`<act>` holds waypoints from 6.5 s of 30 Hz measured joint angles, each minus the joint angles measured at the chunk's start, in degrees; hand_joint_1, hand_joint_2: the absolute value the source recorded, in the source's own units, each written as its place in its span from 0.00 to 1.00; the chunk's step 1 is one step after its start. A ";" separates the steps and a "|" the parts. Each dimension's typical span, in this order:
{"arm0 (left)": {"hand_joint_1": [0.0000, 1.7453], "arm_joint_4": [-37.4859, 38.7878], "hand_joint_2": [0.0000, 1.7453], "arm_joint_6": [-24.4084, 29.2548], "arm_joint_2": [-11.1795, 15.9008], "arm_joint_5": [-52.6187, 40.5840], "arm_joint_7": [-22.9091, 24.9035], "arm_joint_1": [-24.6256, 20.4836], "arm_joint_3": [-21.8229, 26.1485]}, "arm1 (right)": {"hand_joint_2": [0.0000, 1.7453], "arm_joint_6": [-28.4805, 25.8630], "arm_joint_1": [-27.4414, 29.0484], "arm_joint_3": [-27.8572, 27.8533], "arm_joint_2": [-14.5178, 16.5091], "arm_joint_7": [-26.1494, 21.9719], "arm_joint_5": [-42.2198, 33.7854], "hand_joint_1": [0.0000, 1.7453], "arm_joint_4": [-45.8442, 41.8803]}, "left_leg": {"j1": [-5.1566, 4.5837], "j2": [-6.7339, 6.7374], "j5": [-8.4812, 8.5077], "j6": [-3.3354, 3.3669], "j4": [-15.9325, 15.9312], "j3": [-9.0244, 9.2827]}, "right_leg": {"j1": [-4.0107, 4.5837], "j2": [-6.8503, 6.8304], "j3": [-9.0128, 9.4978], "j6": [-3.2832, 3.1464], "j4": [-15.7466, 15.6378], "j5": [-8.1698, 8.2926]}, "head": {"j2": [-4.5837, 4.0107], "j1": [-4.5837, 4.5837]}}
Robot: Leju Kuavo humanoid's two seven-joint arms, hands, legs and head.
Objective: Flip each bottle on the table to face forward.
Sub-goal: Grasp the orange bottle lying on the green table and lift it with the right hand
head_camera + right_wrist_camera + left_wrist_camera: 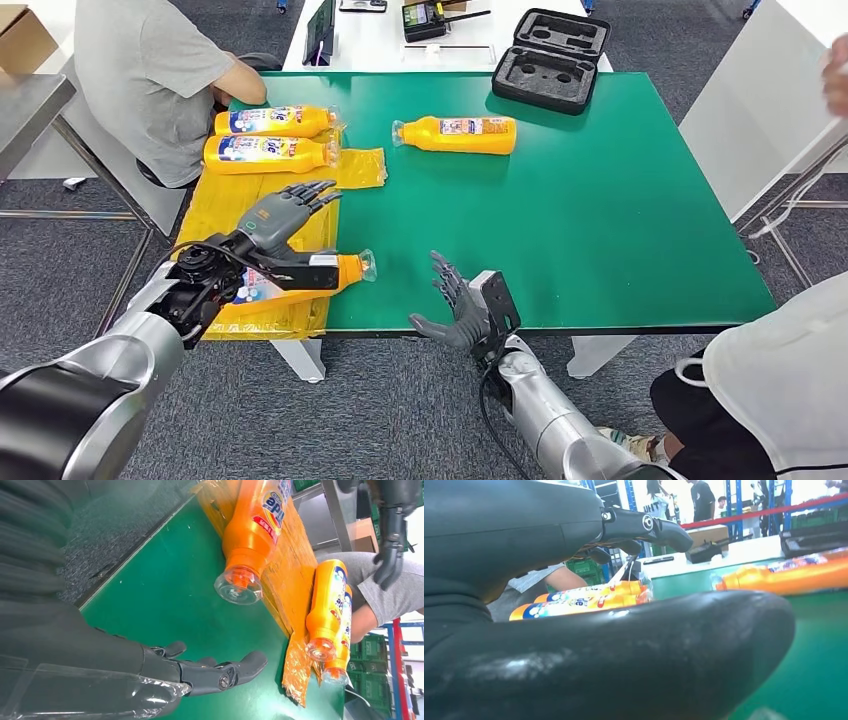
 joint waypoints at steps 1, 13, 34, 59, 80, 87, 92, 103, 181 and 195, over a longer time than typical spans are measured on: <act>0.00 -0.09 0.00 -0.02 -0.06 0.01 -0.03 -0.10 0.29 | 1.00 -0.01 0.03 0.00 0.00 0.00 0.01 0.00 0.00 | 0.00 0.00 0.00 0.00 0.00 0.00 | 0.00 0.00 0.00 0.00 0.00 0.00 | 0.00 0.00; 0.00 -6.23 0.50 -0.75 -0.52 29.16 -5.99 0.79 2.22 | 1.00 -0.97 2.18 -0.72 -0.10 -0.01 -2.11 0.00 -4.47 | -0.01 -0.02 0.00 0.00 0.00 -0.02 | -0.01 -0.01 0.01 0.00 0.00 0.00 | 0.00 0.01; 0.00 -38.05 1.00 -0.61 -11.29 74.68 -6.29 29.56 -0.98 | 1.00 -32.95 26.56 -9.02 -0.85 -0.02 1.19 0.00 -59.17 | -0.01 -0.14 -0.18 0.01 -0.01 -0.12 | 0.00 -0.05 -0.09 -0.04 -0.10 -0.09 | 0.00 -0.01; 0.00 -46.48 0.00 -1.68 -12.30 80.21 -6.28 39.09 -0.11 | 1.00 -38.28 34.40 -11.87 -2.82 0.15 1.15 0.00 -66.29 | 0.00 -0.04 -0.19 0.01 -0.03 -0.13 | 0.01 -0.05 -0.09 -0.05 -0.09 -0.10 | 0.00 -0.01; 0.00 -44.91 0.00 -2.77 -12.53 78.94 -6.27 40.18 0.14 | 1.00 -45.37 31.08 -13.86 -3.36 0.28 20.34 0.00 -54.37 | 0.01 -0.05 -0.19 0.01 -0.03 -0.13 | 0.02 -0.05 -0.09 -0.05 -0.09 -0.10 | 0.00 -0.01; 0.00 -44.12 0.00 -2.71 -12.95 78.75 -6.27 39.12 0.15 | 1.00 -50.85 27.94 -14.80 -4.84 4.36 41.73 0.00 -46.30 | 0.00 -0.05 -0.19 0.01 -0.03 -0.13 | 0.01 -0.05 -0.09 -0.05 -0.10 -0.10 | 0.00 -0.02; 0.00 -43.92 0.00 -2.83 -12.99 78.37 -6.27 38.93 0.08 | 1.00 -50.94 24.73 -16.80 -6.53 6.37 48.33 0.00 -41.86 | -0.01 -0.04 -0.18 0.01 -0.03 -0.13 | 0.00 -0.04 -0.09 -0.04 -0.09 -0.09 | 0.00 -0.02; 0.00 -43.48 0.00 -5.39 -13.14 78.52 -6.28 38.46 -0.76 | 1.00 -48.33 15.47 -18.62 -10.30 7.62 53.63 0.00 -29.67 | -0.01 -0.03 -0.18 0.01 -0.02 -0.13 | 0.00 -0.04 -0.09 -0.03 -0.09 -0.07 | 0.00 -0.02; 0.00 -42.04 0.00 -6.67 -13.50 78.97 -6.27 36.76 -2.56 | 1.00 -22.72 -11.65 5.75 -9.83 16.55 47.42 0.00 4.84 | -0.01 -0.04 -0.14 0.01 -0.01 -0.13 | 0.01 -0.04 -0.08 -0.03 -0.07 -0.06 | 0.00 -0.02; 0.00 -41.98 0.00 -6.87 -13.50 79.13 -6.27 36.72 -2.56 | 1.00 -16.13 -13.44 6.25 -10.43 20.19 47.35 1.00 5.92 | -0.01 -0.03 -0.14 0.01 0.00 -0.08 | 0.01 -0.03 -0.06 -0.03 -0.07 -0.05 | 0.00 -0.01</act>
